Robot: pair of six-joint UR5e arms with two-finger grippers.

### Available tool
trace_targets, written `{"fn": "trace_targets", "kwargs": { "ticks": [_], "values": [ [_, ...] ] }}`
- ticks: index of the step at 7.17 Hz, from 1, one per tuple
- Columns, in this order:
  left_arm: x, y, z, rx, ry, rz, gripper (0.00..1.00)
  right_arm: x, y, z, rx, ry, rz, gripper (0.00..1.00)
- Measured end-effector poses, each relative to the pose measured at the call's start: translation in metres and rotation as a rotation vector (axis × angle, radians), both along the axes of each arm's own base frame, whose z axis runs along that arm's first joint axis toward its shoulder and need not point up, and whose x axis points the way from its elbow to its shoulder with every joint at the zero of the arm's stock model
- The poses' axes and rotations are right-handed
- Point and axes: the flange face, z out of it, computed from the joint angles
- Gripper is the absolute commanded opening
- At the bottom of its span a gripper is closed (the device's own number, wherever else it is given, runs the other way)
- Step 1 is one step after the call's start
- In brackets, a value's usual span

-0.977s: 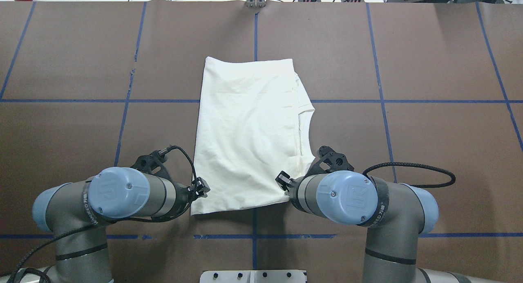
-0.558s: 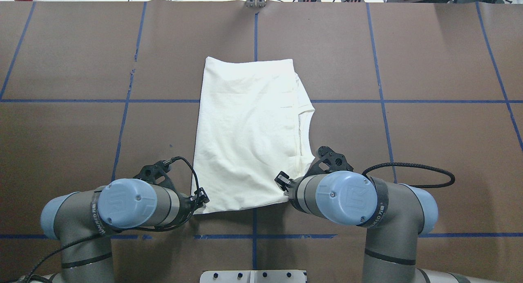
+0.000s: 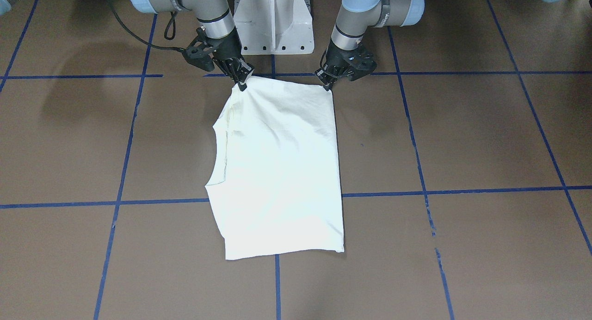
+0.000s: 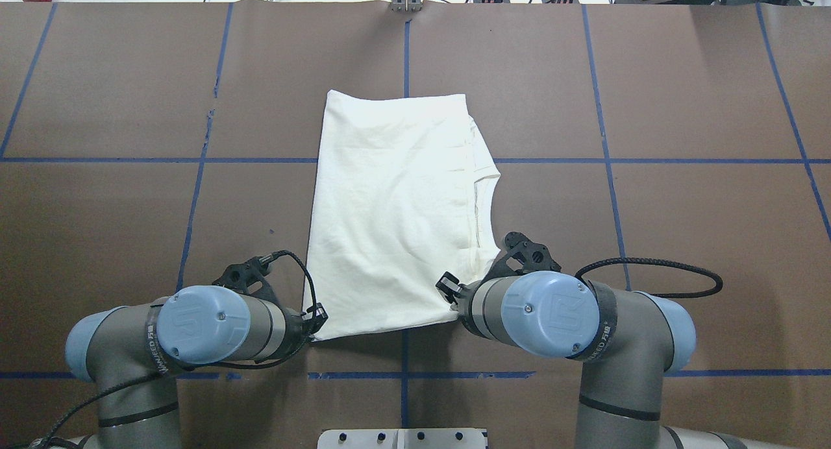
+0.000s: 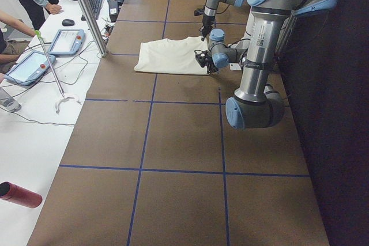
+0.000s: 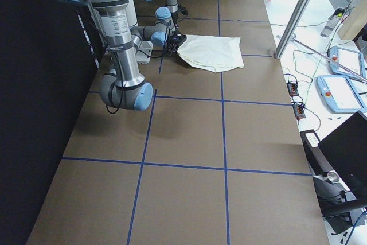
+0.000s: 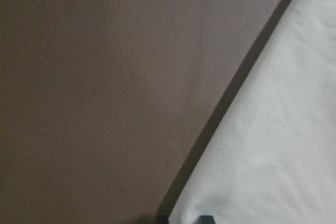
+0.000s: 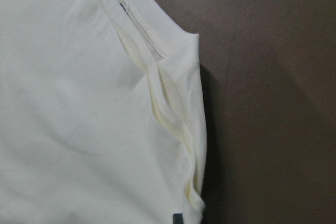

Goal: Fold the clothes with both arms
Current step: 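Lower the left gripper to the shirt's other near corner and grasp it, then lift the near edge with both grippers and fold it toward the far edge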

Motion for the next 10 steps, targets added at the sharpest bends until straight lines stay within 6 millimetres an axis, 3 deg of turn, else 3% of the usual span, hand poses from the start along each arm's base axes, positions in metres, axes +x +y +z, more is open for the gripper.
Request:
{"fn": "trace_targets", "kwargs": {
  "ticks": [2, 3, 5, 6, 7, 8, 9, 10],
  "values": [
    [-0.007, 0.002, -0.013, 0.0, 0.002, 0.002, 0.0, 0.001, 0.0, 0.001, -0.001, 0.001, 0.001, 0.0],
    [-0.022, 0.005, -0.033, 0.008, 0.038, 0.002, 0.0, 0.005, 0.004, 0.003, 0.0, -0.001, -0.002, 0.0],
    [-0.063, 0.016, -0.081, 0.02, 0.121, 0.012, 0.0, 0.029, 0.045, 0.017, 0.001, -0.001, -0.021, 0.0],
    [-0.085, 0.025, -0.103, 0.006, 0.161, 0.026, 0.0, 0.039, 0.069, 0.016, 0.014, 0.009, -0.009, 0.0],
    [-0.099, 0.031, -0.118, -0.009, 0.19, 0.031, 0.0, 0.047, 0.079, 0.006, 0.031, 0.032, 0.012, 0.0],
    [-0.102, 0.029, -0.126, -0.011, 0.204, 0.027, 0.0, 0.056, 0.072, -0.012, 0.045, 0.053, 0.048, 0.0],
    [-0.097, 0.013, -0.131, 0.0, 0.203, 0.001, 0.0, 0.061, 0.049, -0.028, 0.059, 0.069, 0.089, 0.0],
    [-0.087, -0.016, -0.135, 0.019, 0.19, -0.037, 0.0, 0.06, 0.017, -0.04, 0.085, 0.085, 0.12, 0.0]
  ]
}}
